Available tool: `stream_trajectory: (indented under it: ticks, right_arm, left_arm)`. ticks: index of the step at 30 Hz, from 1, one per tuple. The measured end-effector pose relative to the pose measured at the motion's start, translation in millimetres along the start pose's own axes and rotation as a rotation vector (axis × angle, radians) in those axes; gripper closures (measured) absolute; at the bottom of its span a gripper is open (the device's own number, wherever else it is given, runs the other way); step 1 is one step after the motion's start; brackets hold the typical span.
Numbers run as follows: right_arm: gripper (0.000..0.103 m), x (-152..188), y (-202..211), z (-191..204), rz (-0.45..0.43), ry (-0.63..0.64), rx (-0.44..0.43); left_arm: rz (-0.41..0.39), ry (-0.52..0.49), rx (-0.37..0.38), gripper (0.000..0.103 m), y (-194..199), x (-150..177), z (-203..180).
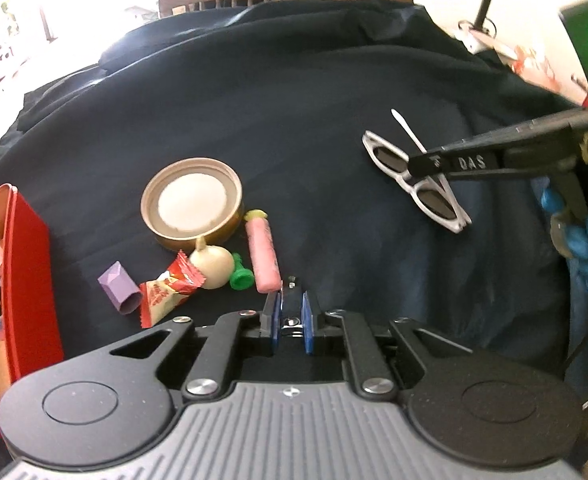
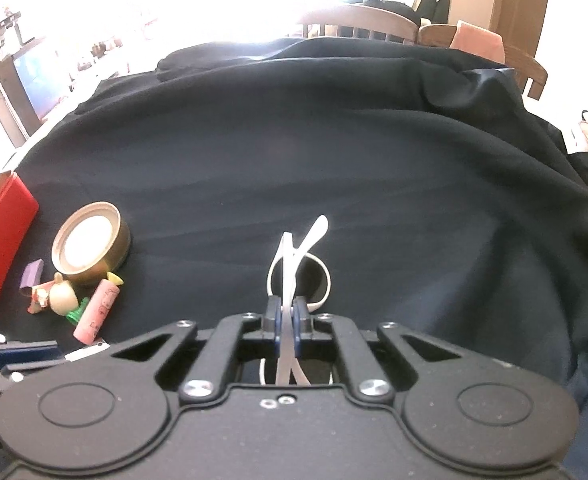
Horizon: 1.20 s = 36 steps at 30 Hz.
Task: Organize rigid objects
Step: 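Carry the glasses and nail clipper over the red tin with both tools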
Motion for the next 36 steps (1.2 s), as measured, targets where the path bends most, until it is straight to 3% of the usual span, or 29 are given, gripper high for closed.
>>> stream_trajectory:
  ticks: [17,36]
  right_arm:
    - [0.098,-22,45,27,-0.099,-0.017,-0.05]
    - [0.098,-54,48,124,-0.162,0.044,-0.118]
  left_arm:
    - [-0.046,0.147,0.047,0.093,28,-13,50]
    - [-0.125,0.213,0.018,0.093,55,-23,142]
Point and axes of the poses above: each gripper's, at about its wrist camera, not at the fingertips, and y roughly against the way its jaws point, z to its left, x to its underside, the point moved 10 cm from there along -y, roughly the way its jaws point, and after that the axes turned 14 degrees about -x, right-handed, at the moved point
